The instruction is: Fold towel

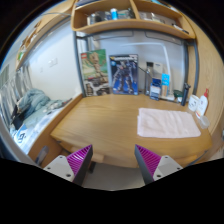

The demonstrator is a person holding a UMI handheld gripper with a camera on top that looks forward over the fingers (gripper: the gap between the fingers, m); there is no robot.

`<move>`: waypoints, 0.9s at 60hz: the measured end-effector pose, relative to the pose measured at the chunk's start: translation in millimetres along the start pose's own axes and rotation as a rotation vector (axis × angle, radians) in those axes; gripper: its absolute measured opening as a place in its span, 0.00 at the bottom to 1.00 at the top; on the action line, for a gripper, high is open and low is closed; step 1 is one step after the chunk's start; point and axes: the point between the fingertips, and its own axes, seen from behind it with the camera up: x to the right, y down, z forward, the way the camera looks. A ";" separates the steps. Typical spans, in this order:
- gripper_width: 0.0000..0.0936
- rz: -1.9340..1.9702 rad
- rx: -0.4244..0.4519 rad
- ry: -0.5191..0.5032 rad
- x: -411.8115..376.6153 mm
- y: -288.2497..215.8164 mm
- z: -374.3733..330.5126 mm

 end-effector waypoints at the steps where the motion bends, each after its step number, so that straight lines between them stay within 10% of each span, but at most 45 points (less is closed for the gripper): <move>1: 0.92 0.005 -0.007 0.010 8.9 -0.2 8.7; 33: 0.62 0.006 -0.101 0.159 144.8 -53.4 212.6; 43: 0.37 -0.051 -0.059 0.211 155.1 -54.2 214.4; 47: 0.07 -0.067 -0.044 0.254 168.3 -55.2 212.3; 54: 0.06 -0.063 -0.055 0.236 170.2 -54.0 211.3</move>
